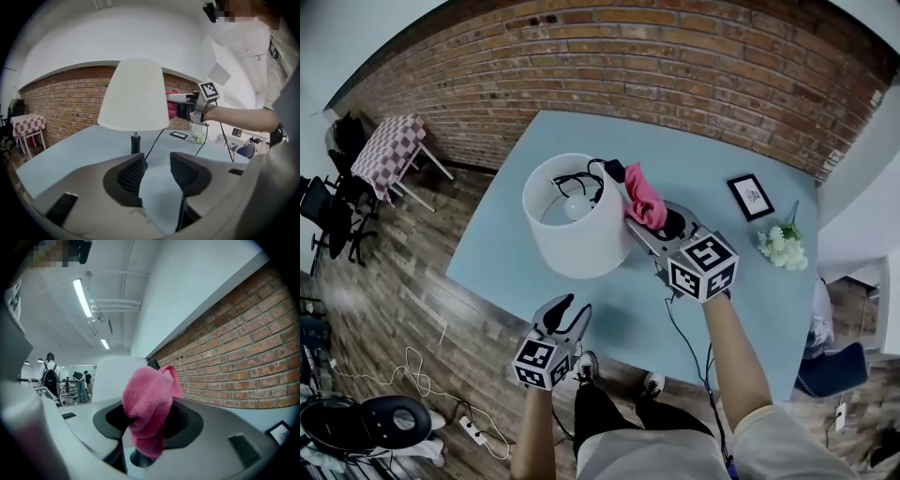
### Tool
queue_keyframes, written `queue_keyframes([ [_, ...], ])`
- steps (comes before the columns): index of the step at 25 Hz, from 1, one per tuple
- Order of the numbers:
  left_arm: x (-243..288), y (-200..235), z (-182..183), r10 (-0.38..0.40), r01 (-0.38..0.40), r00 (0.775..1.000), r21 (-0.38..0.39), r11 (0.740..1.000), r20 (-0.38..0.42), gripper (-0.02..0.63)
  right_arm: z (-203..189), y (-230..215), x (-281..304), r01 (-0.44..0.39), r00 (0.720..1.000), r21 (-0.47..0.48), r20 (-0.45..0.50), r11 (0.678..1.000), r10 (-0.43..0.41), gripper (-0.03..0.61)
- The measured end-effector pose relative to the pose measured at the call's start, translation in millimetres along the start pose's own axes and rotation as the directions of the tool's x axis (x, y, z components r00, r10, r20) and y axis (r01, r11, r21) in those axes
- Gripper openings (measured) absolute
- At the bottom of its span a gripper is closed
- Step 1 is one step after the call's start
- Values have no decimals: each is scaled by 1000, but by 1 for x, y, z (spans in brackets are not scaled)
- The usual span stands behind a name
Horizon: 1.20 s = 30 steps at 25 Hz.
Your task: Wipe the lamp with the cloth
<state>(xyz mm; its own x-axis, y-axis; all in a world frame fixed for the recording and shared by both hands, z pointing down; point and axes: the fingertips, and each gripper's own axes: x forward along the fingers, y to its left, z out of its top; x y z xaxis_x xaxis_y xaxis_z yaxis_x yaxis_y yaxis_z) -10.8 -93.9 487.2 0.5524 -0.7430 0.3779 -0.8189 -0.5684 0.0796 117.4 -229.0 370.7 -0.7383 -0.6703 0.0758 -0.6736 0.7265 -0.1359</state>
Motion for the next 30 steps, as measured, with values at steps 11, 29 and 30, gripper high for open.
queue_keyframes([
  [11, -5, -11, -13, 10, -10, 1000, -25, 1000, -8, 202, -75, -2, -17, 8, 990, 90, -144, 996, 5, 202],
  [29, -55, -13, 40, 108, -115, 990, 84, 990, 92, 151, -15, 69, -123, 210, 970, -173, -89, 962, -227, 202],
  [30, -63, -17, 43, 103, -113, 990, 96, 989, 99, 143, -11, 78, -129, 210, 970, -180, -83, 961, -227, 202],
])
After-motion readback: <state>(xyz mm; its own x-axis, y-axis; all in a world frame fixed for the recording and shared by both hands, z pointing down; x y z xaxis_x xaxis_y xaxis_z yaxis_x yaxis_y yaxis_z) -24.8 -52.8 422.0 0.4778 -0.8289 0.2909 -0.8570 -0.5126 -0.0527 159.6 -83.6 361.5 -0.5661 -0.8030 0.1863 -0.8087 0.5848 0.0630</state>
